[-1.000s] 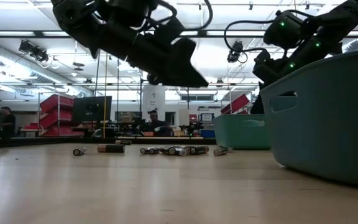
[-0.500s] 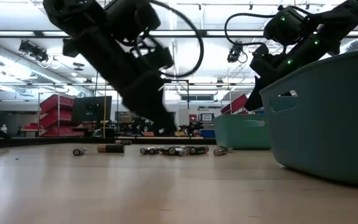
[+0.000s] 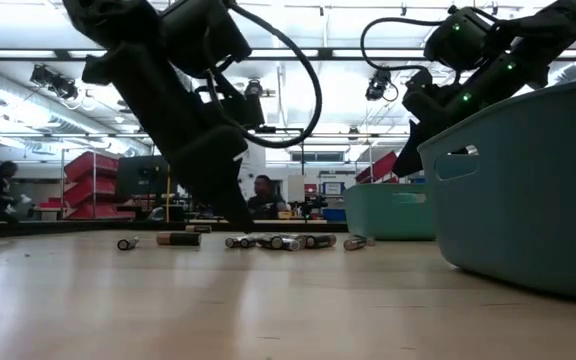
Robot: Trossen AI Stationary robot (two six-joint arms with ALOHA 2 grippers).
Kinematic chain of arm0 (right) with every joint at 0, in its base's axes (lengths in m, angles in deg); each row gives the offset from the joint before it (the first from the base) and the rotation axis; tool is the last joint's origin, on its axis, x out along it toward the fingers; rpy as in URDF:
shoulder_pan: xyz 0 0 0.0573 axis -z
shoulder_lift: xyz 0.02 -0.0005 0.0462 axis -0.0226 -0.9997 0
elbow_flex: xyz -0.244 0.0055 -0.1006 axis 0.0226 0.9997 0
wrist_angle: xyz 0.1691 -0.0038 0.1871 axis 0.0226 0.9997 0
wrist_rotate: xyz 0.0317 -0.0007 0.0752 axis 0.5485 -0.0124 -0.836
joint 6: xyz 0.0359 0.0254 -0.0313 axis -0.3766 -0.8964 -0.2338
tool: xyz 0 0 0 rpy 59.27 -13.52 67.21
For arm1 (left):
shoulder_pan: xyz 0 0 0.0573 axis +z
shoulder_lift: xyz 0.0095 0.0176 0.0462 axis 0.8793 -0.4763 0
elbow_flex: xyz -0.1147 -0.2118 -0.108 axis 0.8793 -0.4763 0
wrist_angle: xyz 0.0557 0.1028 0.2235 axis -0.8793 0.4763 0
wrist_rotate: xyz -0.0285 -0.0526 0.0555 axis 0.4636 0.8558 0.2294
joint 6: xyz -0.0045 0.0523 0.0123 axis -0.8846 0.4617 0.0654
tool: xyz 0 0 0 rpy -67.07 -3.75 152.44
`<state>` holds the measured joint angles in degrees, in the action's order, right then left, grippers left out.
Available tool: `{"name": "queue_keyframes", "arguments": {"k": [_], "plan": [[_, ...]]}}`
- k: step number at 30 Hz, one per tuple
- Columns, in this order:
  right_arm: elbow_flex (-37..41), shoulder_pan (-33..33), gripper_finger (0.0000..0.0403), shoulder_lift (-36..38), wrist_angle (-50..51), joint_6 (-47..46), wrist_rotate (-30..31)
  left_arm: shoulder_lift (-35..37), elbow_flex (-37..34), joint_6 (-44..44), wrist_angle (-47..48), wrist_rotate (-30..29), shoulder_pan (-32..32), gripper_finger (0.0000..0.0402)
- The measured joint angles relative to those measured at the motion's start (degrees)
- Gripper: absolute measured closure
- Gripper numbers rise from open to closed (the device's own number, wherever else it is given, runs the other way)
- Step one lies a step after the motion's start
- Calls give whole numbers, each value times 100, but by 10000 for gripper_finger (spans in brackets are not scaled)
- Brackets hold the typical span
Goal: Sort batteries
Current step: Put the silver battery into the green bin
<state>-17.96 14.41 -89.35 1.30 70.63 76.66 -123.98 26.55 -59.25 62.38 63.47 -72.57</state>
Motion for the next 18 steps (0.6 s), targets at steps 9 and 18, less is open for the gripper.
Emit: {"name": "queue_keyframes", "arguments": {"k": [9,18], "plan": [[0,0,311,-2,-1,-2,-2,2,240,-279,779,13,3,243],[0,0,311,-2,0,-1,-2,2,200,-281,617,-84,4,243]]}}
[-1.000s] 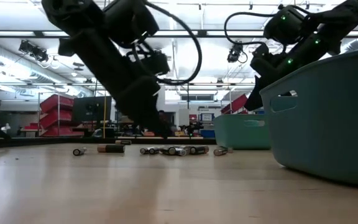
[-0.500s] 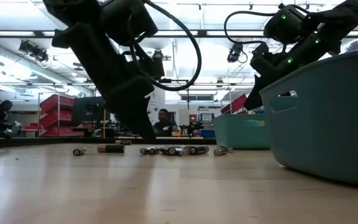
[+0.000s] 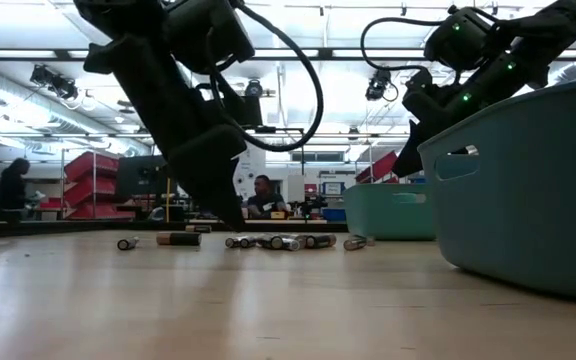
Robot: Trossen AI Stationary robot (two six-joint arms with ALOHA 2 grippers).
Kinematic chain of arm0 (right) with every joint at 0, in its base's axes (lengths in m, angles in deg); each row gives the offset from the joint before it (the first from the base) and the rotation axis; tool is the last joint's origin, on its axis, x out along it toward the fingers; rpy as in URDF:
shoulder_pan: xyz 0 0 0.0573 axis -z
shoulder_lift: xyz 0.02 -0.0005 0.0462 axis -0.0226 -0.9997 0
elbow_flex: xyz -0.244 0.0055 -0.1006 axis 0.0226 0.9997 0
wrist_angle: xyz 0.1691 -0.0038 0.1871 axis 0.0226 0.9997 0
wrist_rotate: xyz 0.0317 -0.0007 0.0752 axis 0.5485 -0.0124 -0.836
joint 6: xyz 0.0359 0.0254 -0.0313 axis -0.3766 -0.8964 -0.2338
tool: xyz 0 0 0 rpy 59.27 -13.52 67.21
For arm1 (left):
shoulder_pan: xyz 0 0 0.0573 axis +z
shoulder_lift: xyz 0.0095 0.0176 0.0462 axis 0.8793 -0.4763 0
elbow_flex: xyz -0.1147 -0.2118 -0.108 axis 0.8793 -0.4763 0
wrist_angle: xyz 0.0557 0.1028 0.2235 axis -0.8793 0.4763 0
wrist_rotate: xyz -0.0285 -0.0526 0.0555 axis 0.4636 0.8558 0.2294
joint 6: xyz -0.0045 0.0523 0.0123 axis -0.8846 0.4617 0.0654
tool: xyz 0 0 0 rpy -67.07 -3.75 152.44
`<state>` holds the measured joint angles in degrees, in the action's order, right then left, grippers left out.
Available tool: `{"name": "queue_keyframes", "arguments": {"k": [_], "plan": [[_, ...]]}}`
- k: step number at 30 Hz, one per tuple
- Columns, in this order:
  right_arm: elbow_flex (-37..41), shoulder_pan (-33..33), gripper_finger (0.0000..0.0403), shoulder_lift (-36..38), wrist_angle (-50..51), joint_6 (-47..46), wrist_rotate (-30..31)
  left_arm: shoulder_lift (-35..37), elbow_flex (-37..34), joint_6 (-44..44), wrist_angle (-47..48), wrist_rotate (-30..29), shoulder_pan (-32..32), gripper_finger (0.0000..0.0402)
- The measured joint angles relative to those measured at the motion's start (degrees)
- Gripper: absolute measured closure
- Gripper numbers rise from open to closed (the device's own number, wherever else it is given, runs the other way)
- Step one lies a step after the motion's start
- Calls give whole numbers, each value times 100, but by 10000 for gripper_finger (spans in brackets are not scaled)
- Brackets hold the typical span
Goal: Sort batteries
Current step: Put the silver battery into the green bin
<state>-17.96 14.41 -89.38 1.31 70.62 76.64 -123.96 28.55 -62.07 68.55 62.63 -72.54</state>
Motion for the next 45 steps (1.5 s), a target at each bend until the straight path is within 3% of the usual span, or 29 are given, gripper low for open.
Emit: {"name": "queue_keyframes", "arguments": {"k": [8,45], "plan": [[0,0,311,0,0,0,-2,0,-267,-184,-310,-7,0,243],[0,0,312,-2,2,-1,-4,0,-268,-195,-256,-185,0,245]]}}
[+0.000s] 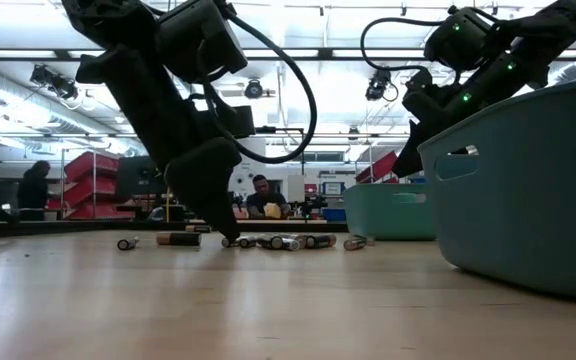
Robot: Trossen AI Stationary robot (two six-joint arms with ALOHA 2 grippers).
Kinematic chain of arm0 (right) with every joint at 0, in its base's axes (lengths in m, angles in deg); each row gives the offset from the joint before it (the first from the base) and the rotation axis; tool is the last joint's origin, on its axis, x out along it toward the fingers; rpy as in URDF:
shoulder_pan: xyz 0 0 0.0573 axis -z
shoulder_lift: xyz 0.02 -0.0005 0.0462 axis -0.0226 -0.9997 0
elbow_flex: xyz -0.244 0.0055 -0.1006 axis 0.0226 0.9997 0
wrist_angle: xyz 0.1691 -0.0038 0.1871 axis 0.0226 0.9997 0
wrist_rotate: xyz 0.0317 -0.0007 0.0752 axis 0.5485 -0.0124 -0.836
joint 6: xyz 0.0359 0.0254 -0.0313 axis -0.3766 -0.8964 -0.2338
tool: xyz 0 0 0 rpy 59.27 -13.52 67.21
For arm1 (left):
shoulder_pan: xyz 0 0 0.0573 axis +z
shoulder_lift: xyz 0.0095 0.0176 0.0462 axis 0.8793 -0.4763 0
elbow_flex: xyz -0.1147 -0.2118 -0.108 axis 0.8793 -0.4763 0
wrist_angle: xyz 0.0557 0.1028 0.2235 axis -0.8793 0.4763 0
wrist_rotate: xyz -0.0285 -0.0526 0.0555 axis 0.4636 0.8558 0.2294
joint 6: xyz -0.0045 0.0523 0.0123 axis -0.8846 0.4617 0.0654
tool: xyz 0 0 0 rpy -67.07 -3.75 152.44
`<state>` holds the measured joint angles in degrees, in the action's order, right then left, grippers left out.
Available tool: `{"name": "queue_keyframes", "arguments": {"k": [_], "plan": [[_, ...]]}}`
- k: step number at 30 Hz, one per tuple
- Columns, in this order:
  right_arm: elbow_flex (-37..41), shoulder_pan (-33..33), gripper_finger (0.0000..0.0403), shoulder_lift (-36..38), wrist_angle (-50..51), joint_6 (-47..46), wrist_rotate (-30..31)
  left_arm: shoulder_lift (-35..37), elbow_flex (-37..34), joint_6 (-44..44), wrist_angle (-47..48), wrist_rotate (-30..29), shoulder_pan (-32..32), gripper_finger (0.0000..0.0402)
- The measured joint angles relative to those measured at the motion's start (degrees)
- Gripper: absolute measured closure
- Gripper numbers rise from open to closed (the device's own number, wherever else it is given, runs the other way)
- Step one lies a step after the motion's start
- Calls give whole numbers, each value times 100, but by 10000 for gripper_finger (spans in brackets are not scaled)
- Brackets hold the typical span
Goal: Sort batteries
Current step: Put the silver battery into the green bin
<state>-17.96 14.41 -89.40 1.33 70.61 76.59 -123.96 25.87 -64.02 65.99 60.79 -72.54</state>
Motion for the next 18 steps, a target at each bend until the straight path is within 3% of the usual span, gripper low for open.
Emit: {"name": "queue_keyframes", "arguments": {"k": [18], "plan": [[0,0,312,0,0,0,-2,0,0,3,-35,-36,0,245]]}}
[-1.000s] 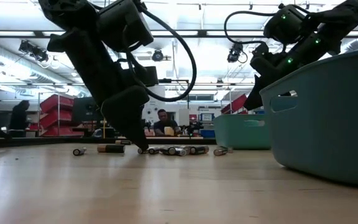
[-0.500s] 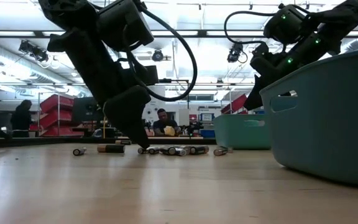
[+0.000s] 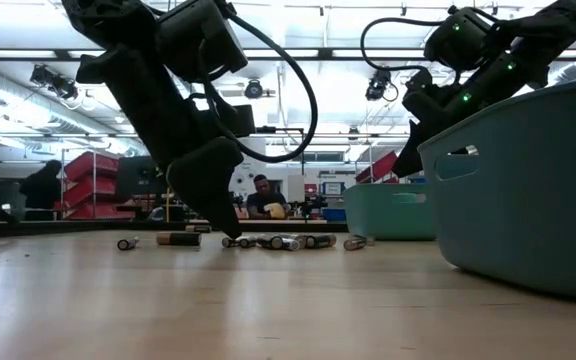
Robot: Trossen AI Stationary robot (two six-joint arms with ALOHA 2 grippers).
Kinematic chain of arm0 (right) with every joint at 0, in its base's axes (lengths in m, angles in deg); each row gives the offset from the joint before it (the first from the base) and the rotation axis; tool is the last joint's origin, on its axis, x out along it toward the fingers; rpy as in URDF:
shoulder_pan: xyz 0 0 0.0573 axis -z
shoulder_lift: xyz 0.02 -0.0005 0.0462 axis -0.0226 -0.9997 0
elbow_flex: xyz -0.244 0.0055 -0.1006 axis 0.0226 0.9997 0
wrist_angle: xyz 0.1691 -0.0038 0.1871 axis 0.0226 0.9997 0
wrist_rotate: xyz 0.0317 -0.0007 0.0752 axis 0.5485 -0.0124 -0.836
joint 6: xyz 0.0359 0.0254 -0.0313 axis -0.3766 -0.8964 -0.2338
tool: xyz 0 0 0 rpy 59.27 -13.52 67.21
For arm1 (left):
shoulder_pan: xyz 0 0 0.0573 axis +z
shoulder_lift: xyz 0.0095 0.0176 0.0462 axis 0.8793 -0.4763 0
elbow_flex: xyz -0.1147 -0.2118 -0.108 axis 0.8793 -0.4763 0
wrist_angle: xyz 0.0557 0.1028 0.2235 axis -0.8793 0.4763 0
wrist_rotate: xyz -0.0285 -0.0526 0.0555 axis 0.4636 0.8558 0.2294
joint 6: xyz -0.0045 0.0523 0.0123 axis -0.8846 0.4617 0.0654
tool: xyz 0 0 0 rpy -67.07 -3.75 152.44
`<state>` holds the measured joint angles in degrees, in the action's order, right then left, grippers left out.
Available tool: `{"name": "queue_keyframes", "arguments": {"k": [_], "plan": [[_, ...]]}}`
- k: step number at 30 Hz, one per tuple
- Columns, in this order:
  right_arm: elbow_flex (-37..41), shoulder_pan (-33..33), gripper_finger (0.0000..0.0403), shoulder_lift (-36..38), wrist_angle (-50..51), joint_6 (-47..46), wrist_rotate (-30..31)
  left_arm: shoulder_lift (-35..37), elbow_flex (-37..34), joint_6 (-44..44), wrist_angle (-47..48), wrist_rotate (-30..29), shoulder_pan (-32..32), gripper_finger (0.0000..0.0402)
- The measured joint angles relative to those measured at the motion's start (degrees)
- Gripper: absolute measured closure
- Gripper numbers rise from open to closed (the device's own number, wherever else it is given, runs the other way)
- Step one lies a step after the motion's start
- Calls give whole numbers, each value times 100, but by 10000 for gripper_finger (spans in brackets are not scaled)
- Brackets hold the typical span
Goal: Sort batteries
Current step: Put the silver battery into the green bin
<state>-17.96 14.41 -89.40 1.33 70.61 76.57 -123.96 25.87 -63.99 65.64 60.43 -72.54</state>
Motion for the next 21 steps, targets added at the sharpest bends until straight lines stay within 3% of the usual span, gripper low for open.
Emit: {"name": "queue_keyframes", "arguments": {"k": [21], "plan": [[0,0,312,0,0,0,0,0,0,7,-85,-2,-76,246]]}}
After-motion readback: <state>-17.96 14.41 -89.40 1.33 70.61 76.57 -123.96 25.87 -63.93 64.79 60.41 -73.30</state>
